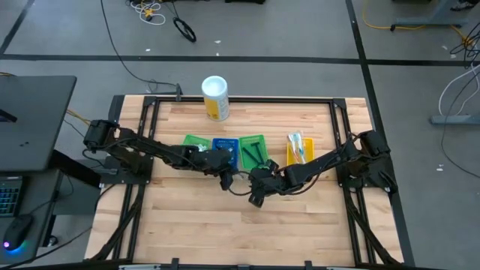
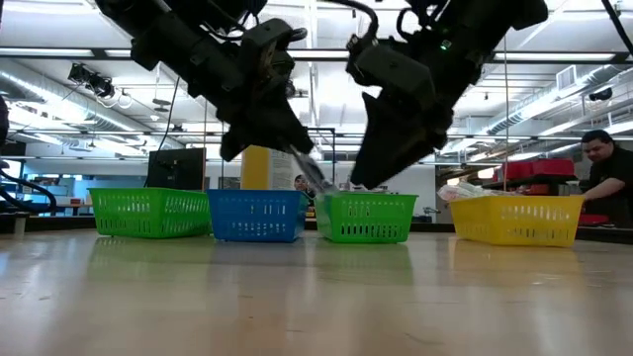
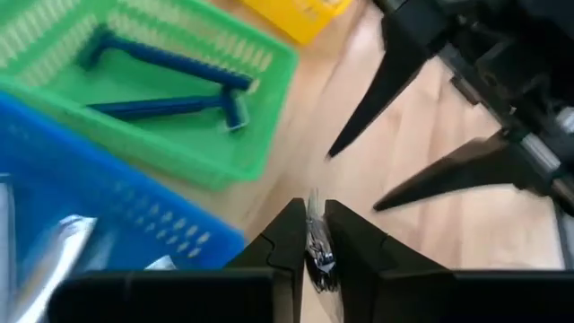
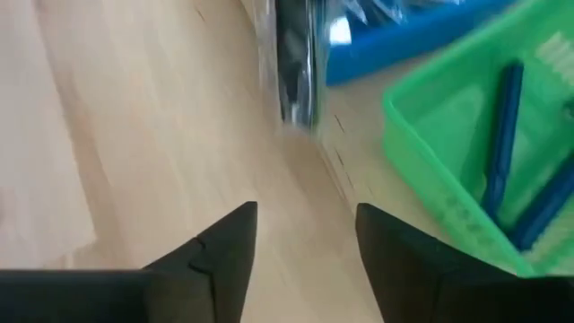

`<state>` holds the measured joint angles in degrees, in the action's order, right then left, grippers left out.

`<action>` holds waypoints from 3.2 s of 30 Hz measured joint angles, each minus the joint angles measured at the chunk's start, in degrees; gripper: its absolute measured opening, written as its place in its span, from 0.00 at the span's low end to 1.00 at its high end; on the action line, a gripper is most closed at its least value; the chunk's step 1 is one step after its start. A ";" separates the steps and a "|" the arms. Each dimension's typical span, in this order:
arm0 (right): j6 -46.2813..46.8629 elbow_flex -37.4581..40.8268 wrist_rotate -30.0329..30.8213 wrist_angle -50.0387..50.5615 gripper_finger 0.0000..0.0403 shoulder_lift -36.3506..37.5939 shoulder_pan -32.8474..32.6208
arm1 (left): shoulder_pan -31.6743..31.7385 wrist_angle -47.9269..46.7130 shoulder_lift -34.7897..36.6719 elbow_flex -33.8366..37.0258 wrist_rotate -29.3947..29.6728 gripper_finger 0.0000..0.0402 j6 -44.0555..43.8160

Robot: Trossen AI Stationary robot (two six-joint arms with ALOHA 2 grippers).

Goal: Pick & Place Travel size toiletries
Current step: Put the silver nail cutter into the blue bin, then return to Home Position

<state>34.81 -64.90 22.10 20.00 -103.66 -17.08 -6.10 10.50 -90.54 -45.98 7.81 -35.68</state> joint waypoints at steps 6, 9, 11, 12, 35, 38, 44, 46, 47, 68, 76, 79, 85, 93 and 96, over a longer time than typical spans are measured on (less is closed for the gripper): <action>4.21 0.00 -1.78 4.98 0.51 0.00 -1.09 | 1.78 -4.06 5.81 0.01 0.31 0.08 2.34; 4.85 0.00 -1.79 5.51 0.51 0.00 -1.98 | 2.99 -10.20 10.25 -0.04 3.82 0.09 3.31; 4.85 0.00 -1.79 5.57 0.51 0.00 -2.49 | 3.88 -14.44 12.78 -0.07 7.08 0.10 3.35; 4.85 0.00 -1.78 5.60 0.51 0.00 -2.66 | 4.34 -16.79 14.02 -0.04 8.31 0.11 3.37; 7.78 -0.02 -3.09 5.52 0.51 0.00 -3.37 | 7.24 -16.43 3.89 0.15 10.57 0.10 1.47; 7.85 0.00 -3.25 5.50 0.51 0.00 -3.55 | 7.81 -16.89 3.12 0.17 10.18 0.10 0.96; 7.85 0.00 -3.25 5.41 0.51 0.00 -3.59 | 8.08 -14.51 3.16 0.11 10.11 0.09 1.77; 7.85 0.00 -3.23 5.30 0.51 0.00 -3.59 | 8.05 -13.79 3.16 0.11 9.90 0.11 1.89; 7.85 0.00 -3.22 5.32 0.51 0.00 -3.59 | 8.07 -13.73 2.99 0.11 9.94 0.11 1.88; 7.85 0.00 -3.22 5.06 0.51 0.00 -3.59 | 8.60 -13.56 2.33 0.11 8.94 0.14 5.50; 7.85 0.00 -3.26 5.06 0.51 0.00 -3.59 | 8.82 -13.34 1.94 0.11 9.07 0.15 6.13; 7.85 0.00 -3.27 5.02 0.51 -0.02 -3.59 | 8.82 -13.07 1.12 0.13 9.05 0.15 6.14; 7.85 0.00 -3.32 4.27 0.51 -0.02 -3.59 | 9.10 -11.73 -3.34 0.10 8.62 0.18 6.98; 7.85 0.00 -4.29 3.52 0.51 -0.04 -3.61 | 9.08 -11.20 -2.75 -0.03 7.65 0.36 9.36; 7.85 0.00 -4.27 3.42 0.51 -0.04 -3.59 | 9.10 -11.63 -1.68 -0.17 7.60 0.41 11.58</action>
<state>42.65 -64.90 17.82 23.42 -103.70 -20.67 3.01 -1.13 -92.22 -46.15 15.41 -24.09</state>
